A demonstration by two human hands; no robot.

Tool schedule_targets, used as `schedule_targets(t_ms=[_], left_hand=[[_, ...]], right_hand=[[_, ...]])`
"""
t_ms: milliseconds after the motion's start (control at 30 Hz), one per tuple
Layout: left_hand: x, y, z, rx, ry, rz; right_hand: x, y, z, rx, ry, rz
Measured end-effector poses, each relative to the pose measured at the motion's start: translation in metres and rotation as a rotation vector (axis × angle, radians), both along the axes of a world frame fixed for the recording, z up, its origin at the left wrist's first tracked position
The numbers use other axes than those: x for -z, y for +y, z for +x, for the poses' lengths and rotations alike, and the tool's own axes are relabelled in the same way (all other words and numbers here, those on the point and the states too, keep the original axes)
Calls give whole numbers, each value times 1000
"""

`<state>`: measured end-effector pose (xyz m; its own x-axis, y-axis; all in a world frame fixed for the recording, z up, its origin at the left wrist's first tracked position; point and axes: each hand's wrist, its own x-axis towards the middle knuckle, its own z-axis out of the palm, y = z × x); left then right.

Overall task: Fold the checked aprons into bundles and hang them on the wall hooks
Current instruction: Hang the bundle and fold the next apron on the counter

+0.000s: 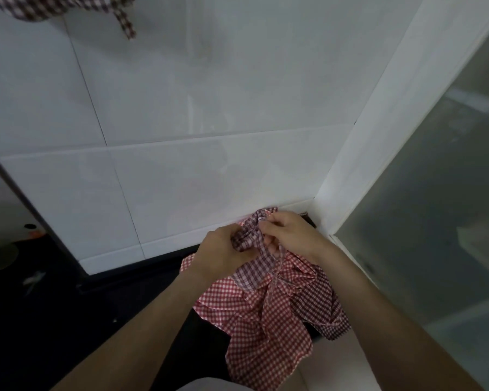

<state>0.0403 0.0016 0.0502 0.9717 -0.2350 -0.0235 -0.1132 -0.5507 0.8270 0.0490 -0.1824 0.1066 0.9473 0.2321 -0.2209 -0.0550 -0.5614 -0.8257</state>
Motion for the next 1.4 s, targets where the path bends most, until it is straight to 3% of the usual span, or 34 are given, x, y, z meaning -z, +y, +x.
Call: schedule_targets(t_ms=[133,300,500,733,867,933,1033,1100,1233,1400], left_hand=[[6,-3,-2,-84,-125,98],[13,-4,-1,-30,204,-170],[25,-6,2,4,410,-212],[23,-21,-7,129,146,-118],[31,-24,-8,86,232,-114],[28,-22,-10,-17,411,-201],[27,-16,-11,-130,632,-475],[24,-9,-13,-189,784,-731],[19,1,-14,-236,917,-1007],[20,1,-11,-257,945,-1103]], right_hand=[[15,8,-1,144,155,152],[17,17,2,135,59,123],[2,19,3,-170,-115,-192],[-8,33,6,-439,-169,-438],[-29,42,1,-443,-100,-354],[-39,39,-1,-320,-114,-191],[-30,19,3,-35,-376,34],[-12,-1,5,114,-420,29],[25,-32,-6,127,-243,-58],[47,-29,-27,219,-98,127]])
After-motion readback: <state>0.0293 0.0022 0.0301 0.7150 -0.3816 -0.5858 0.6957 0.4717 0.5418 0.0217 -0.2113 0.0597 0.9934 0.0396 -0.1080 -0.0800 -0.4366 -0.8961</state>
